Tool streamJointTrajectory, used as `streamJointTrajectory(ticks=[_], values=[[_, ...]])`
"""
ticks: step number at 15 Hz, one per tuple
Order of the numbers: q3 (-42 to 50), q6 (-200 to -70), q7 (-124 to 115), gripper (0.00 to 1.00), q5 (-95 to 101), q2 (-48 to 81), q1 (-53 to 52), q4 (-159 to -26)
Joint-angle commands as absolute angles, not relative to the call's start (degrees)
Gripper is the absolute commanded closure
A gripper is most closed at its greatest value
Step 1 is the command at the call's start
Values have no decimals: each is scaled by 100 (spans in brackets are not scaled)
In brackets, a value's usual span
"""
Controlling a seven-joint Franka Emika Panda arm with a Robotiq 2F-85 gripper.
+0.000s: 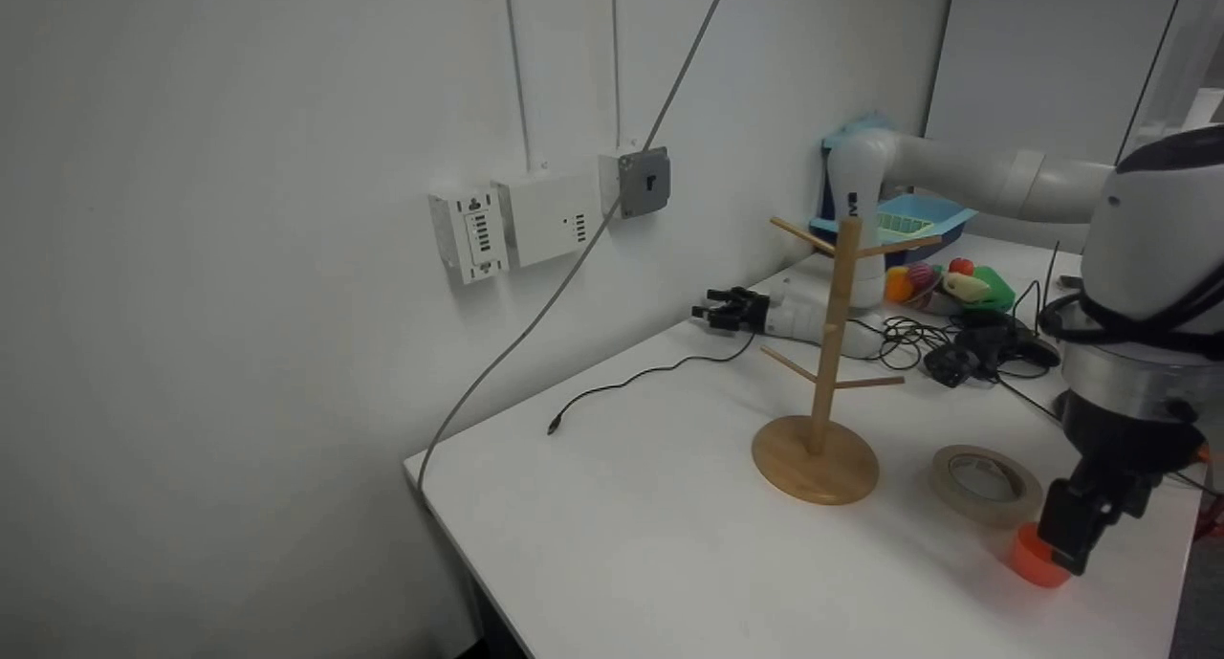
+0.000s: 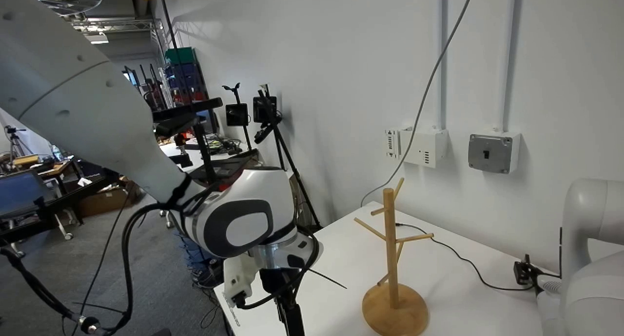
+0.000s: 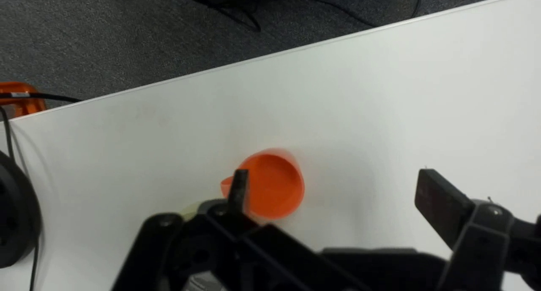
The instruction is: Hang the orange cup on the wooden rack on the table
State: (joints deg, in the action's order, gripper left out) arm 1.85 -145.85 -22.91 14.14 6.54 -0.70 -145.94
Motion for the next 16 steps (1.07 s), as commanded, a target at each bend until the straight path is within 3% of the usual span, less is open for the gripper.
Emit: streamJointTrajectory(ticks=[1,16], values=[[374,-14967,-2657,0,1762,1009,-127,-14440],[729,-15698,-2840,0,1482,2162,-629,-13910]])
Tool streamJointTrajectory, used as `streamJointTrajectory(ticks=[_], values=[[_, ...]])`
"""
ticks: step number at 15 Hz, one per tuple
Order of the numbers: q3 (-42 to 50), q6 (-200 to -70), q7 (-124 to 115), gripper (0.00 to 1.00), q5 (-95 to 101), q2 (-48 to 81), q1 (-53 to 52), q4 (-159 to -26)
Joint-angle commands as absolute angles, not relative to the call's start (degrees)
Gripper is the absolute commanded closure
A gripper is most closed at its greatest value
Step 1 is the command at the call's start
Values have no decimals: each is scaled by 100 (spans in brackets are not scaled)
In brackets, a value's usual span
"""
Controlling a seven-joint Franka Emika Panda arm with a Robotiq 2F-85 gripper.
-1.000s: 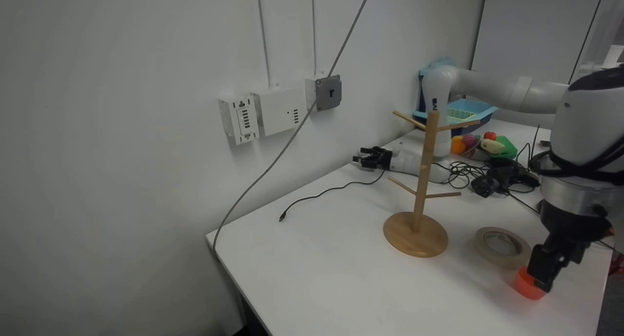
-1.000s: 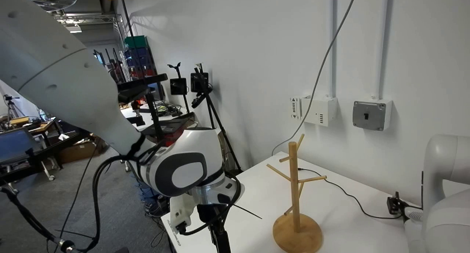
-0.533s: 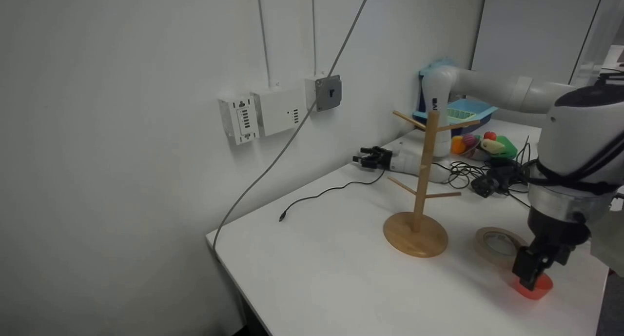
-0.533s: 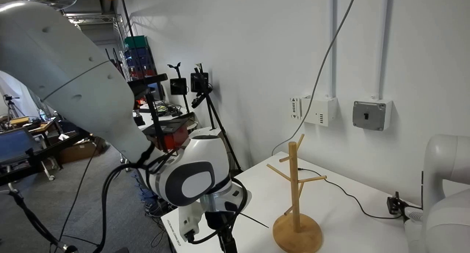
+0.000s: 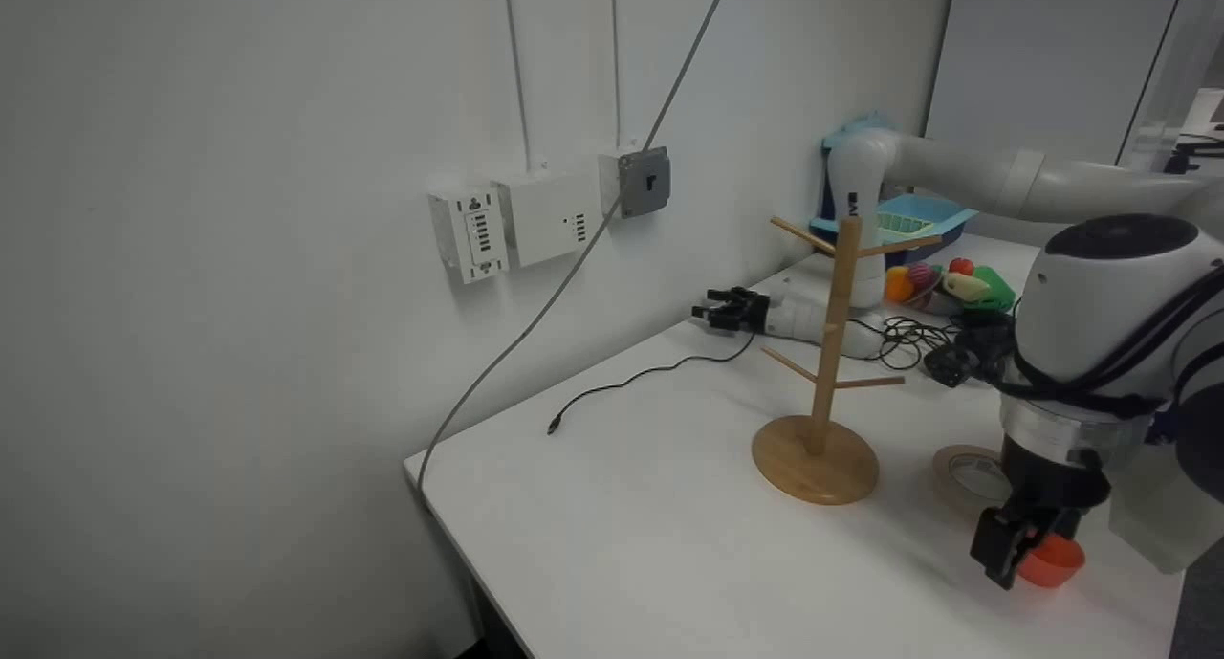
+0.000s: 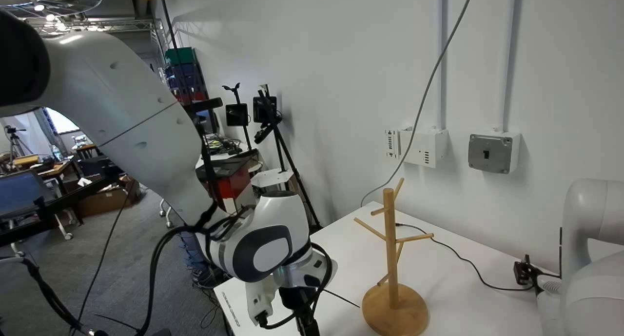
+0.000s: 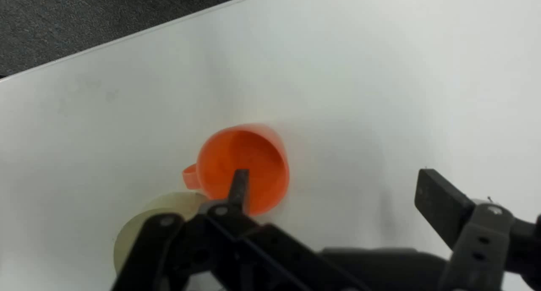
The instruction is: Hang the orange cup on the wooden rack on the table
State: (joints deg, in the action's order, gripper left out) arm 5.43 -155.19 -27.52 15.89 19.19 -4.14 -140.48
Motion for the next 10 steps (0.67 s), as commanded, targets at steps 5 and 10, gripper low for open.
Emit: streamJointTrajectory(ticks=[5,10], values=[[867,-15679,-2837,0,1391,2228,-729,-13930],[1003,-15697,-2858,0,1416,2293,-768,-13900]])
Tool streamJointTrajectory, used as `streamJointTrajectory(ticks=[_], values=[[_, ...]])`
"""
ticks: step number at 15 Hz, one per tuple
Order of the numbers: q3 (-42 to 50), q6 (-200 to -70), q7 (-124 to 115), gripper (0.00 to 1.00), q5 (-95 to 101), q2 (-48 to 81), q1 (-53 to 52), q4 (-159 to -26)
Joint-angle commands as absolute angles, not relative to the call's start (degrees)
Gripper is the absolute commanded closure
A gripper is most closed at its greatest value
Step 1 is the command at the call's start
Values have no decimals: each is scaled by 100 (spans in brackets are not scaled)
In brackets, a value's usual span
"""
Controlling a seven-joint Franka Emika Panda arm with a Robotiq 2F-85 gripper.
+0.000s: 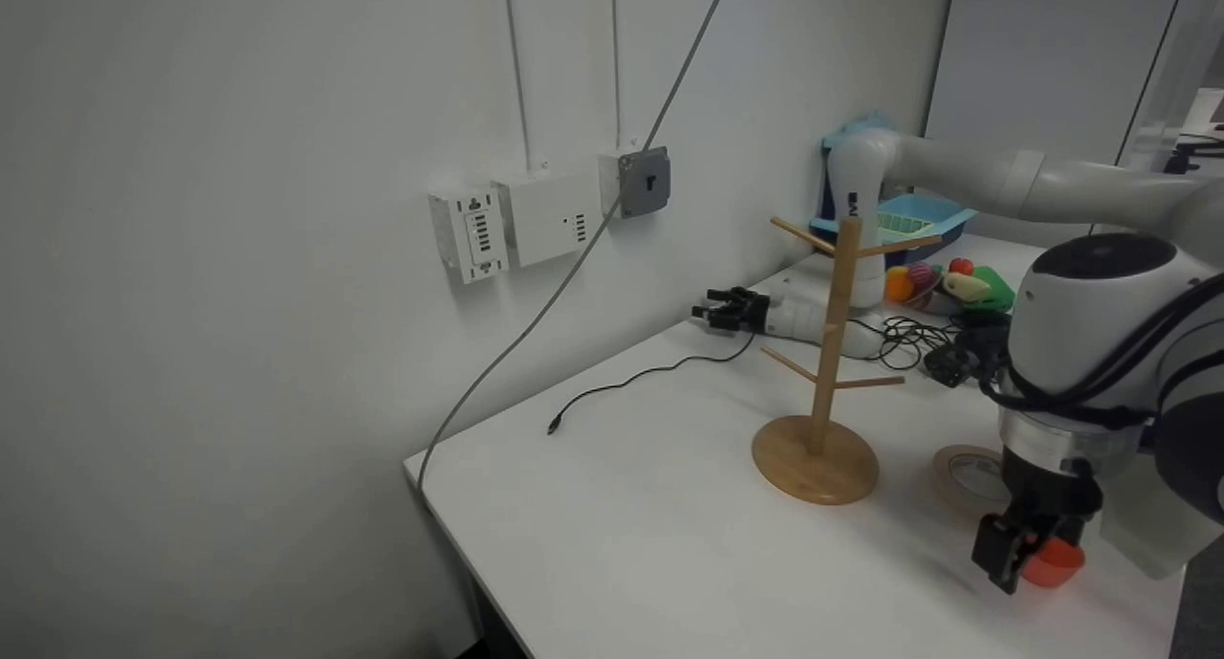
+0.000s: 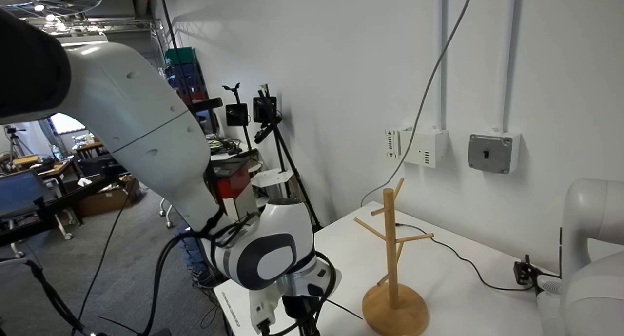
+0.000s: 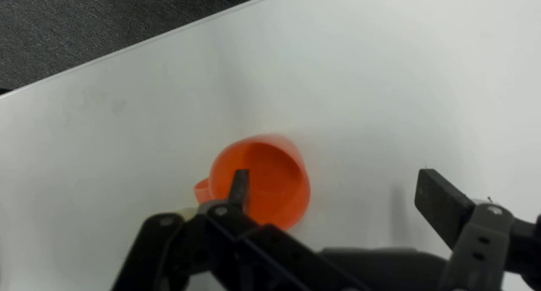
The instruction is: Hang the orange cup on the wooden rack on the table
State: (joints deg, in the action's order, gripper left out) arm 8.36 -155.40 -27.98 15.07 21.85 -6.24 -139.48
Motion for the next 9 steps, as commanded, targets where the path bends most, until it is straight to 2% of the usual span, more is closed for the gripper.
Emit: streamJointTrajectory(ticks=[1,9], values=[[1002,-15689,-2848,0,1398,2312,-767,-13879],[986,-15727,-2864,0,1354,2503,-868,-13764]])
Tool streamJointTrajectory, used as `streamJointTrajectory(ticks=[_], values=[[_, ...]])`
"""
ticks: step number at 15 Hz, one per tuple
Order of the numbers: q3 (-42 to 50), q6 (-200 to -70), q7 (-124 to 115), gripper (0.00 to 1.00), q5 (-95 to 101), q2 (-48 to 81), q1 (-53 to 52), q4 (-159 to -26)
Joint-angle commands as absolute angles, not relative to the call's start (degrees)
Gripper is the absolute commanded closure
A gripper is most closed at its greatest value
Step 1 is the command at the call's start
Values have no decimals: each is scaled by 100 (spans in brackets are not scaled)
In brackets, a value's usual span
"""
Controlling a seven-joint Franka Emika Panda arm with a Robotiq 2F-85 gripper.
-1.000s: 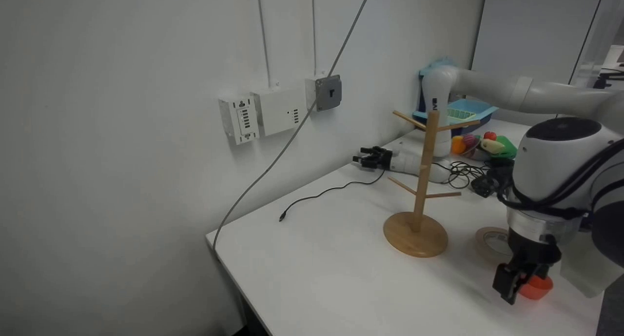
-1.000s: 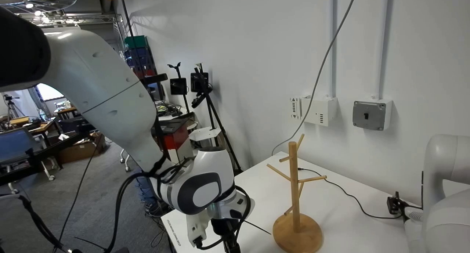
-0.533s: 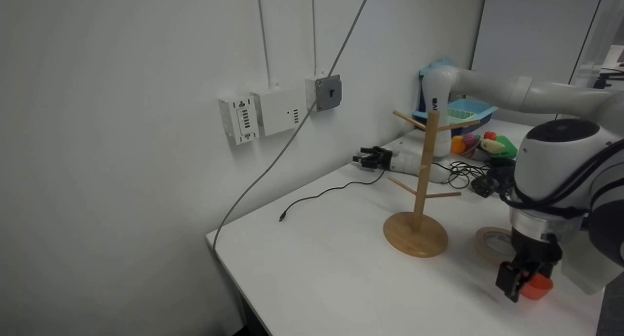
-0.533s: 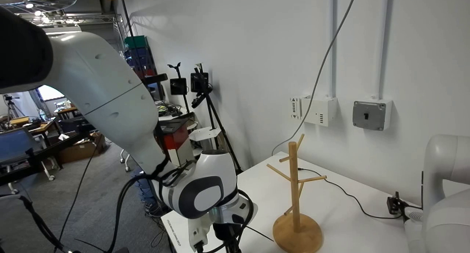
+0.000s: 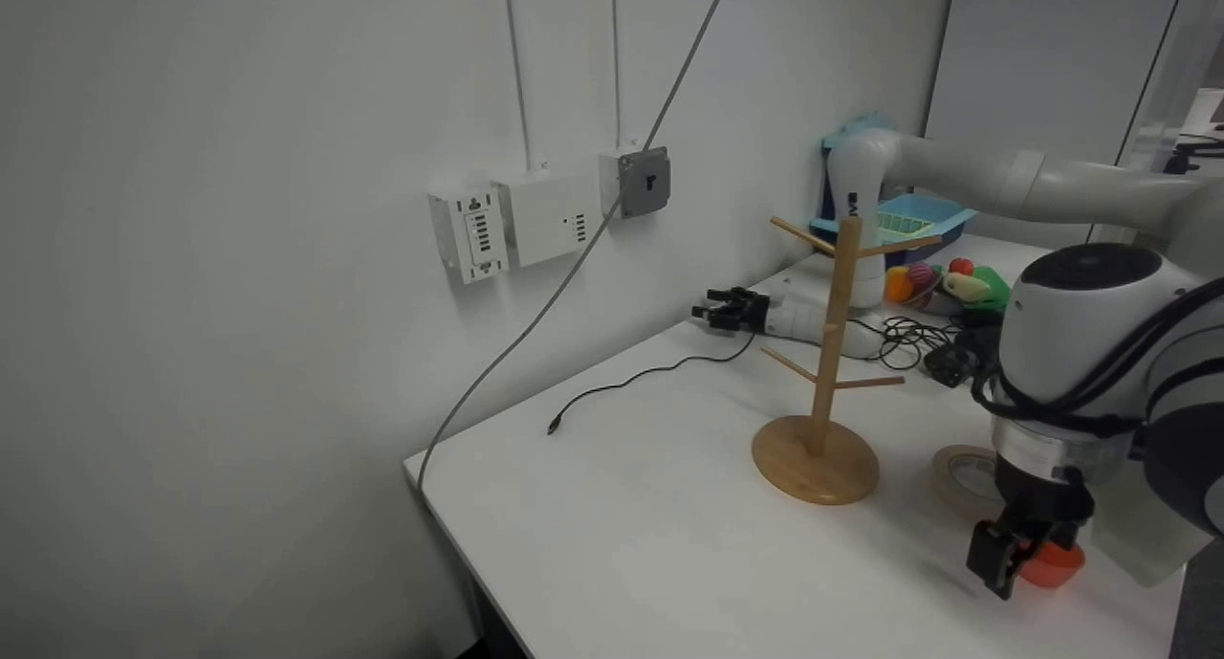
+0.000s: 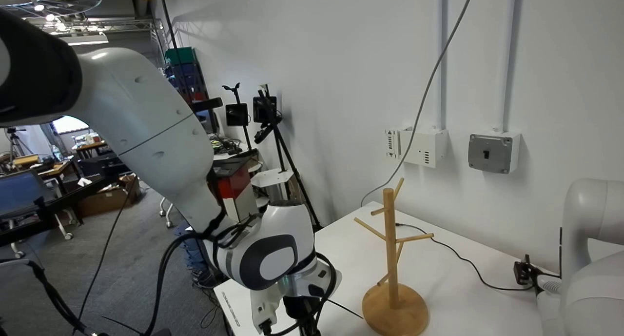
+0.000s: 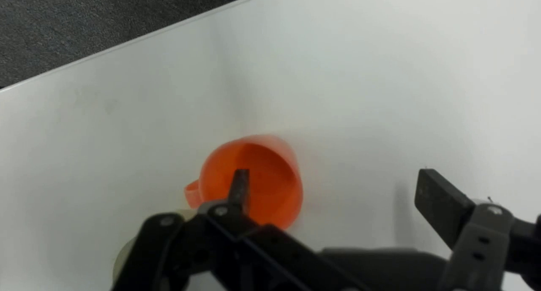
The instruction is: Hang the orange cup on the wooden rack on the table
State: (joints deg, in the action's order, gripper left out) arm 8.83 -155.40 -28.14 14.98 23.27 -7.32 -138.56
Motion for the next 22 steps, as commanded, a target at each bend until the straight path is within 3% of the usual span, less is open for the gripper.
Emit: streamJointTrajectory(ticks=[1,5,6,7,10,18,22], values=[[988,-15734,-2859,0,1334,2510,-869,-13765],[1010,-15748,-2846,0,1248,2549,-871,-13759],[1014,-15748,-2849,5,1231,2551,-872,-13758],[1006,-15738,-2837,22,1201,2551,-862,-13751],[1007,-15739,-2833,37,1130,2552,-867,-13731],[1038,-15730,-2833,99,1079,2542,-868,-13700],[1065,-15691,-2841,99,1102,2504,-887,-13711]])
